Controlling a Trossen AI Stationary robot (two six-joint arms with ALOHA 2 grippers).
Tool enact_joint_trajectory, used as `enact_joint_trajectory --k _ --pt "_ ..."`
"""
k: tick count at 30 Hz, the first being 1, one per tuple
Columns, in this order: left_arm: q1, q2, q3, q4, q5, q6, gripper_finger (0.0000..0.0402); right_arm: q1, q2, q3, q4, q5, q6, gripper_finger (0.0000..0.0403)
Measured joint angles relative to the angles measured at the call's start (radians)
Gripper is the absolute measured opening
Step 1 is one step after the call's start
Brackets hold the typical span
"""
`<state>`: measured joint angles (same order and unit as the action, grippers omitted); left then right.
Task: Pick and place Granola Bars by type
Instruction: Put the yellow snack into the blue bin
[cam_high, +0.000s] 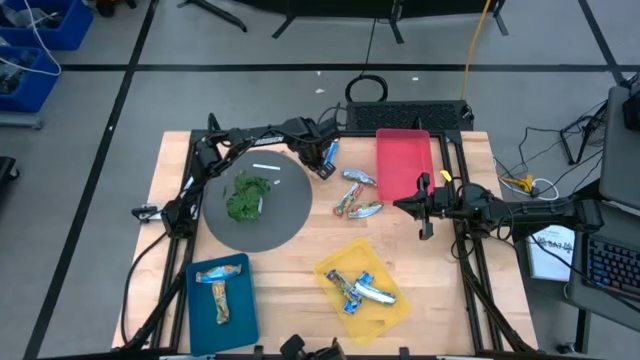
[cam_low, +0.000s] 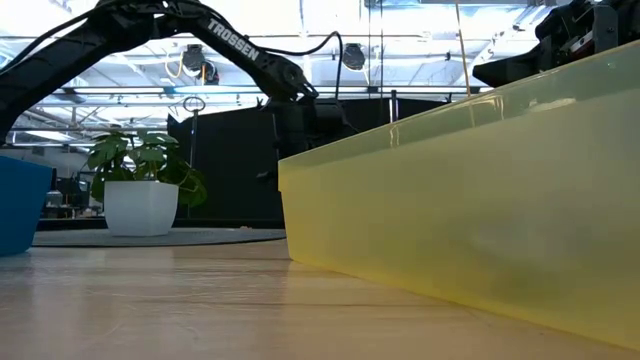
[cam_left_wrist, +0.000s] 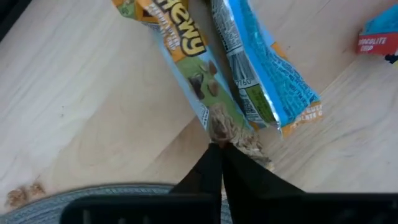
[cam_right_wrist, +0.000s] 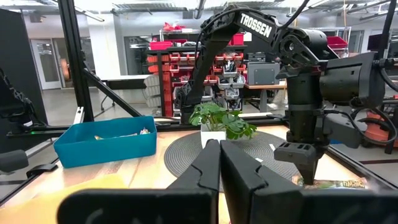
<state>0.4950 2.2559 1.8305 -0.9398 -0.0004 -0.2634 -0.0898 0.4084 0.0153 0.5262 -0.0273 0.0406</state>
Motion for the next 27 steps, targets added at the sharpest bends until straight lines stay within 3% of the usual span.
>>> enact_joint_trajectory --k 9,17,23,27 --pt "-0.007 -0.016 0.007 -0.003 -0.020 0.046 0.0003 0.000 0.000 0.000 0.000 0.000 0.000 0.0004" --pt "-0.065 -0.126 0.008 -0.085 -0.059 0.075 0.0002 0.000 0.000 0.000 0.000 0.000 0.000 0.0004" --pt "-0.236 -0.333 0.008 -0.297 -0.213 0.075 0.0001 0.000 0.000 0.000 0.000 0.000 0.000 0.0004" --pt "-0.428 -0.519 0.008 -0.415 -0.270 -0.046 0.0001 0.000 0.000 0.000 0.000 0.000 0.000 0.0004"
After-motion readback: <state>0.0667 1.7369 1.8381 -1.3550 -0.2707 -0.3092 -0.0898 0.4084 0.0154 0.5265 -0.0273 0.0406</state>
